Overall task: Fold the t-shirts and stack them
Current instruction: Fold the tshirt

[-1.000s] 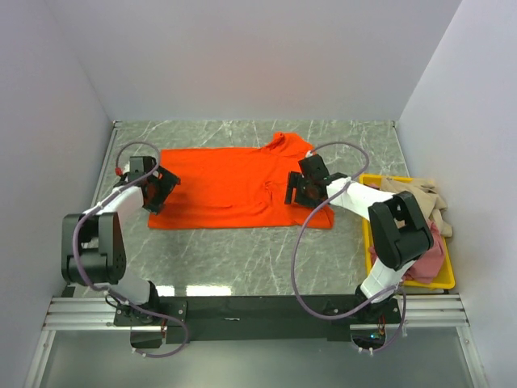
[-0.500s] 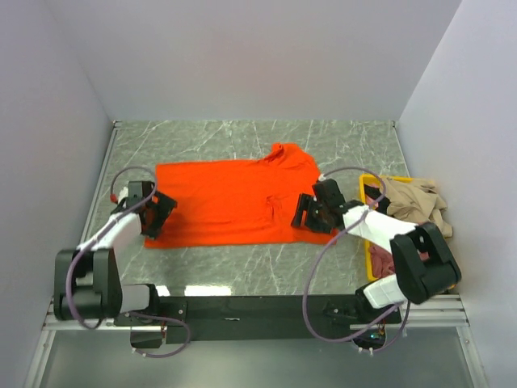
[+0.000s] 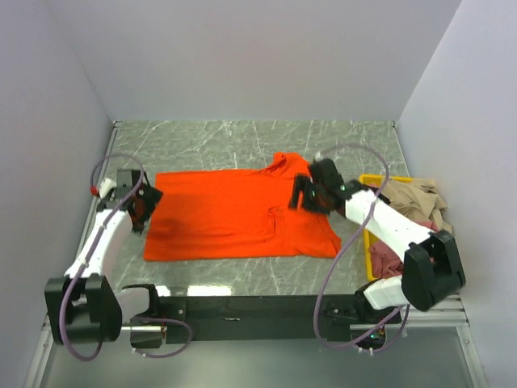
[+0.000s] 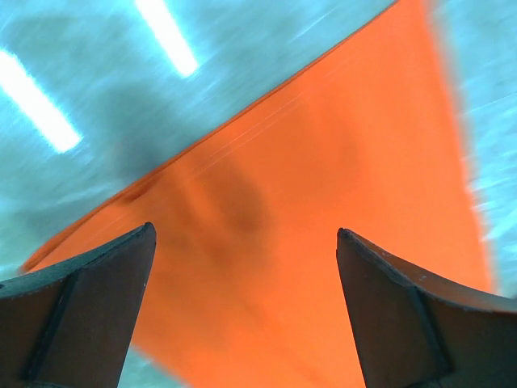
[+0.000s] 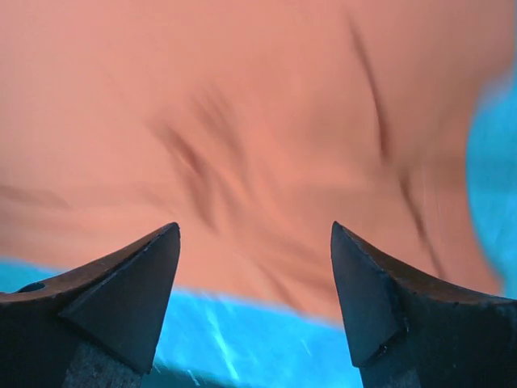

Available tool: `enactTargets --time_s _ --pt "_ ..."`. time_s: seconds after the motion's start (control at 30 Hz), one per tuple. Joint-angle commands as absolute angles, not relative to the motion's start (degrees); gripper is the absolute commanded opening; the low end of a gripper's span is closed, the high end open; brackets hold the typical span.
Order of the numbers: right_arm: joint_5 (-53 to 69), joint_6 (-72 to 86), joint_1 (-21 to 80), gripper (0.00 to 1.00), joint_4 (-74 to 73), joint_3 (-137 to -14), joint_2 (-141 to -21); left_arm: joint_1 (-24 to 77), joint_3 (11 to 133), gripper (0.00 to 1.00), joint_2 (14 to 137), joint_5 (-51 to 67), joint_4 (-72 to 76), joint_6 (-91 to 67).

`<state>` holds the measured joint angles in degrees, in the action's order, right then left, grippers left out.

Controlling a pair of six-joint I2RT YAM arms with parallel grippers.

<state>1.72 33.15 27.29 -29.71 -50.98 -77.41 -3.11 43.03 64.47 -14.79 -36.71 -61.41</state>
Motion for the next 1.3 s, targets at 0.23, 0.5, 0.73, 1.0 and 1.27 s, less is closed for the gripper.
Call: enactTargets --time_s 0.23,0.5,0.73,1.0,1.27 --pt "-12.8 26.5 26.6 0.82 -32.5 -96.3 -108.9 -7.1 69.5 0.99 92.0 -13.8 -30.3 -53.4" --pt "-13.8 22.8 24.7 0.81 -41.4 -124.7 -129.5 -7.2 88.3 0.85 111.5 -10.0 -32.2 -47.6" --pt "-10.9 21.0 24.1 0.8 -37.5 -128.8 -136.2 -7.2 90.3 0.63 118.4 -7.7 -33.0 -46.4" --pt "-9.1 22.1 23.9 0.79 -36.7 -129.2 -139.5 -6.8 85.9 0.52 119.7 -5.8 -30.9 -46.1" --pt "-9.2 23.2 23.9 0.68 -35.8 -124.1 -138.3 -5.9 83.0 0.16 120.5 -6.2 -30.2 -45.4"
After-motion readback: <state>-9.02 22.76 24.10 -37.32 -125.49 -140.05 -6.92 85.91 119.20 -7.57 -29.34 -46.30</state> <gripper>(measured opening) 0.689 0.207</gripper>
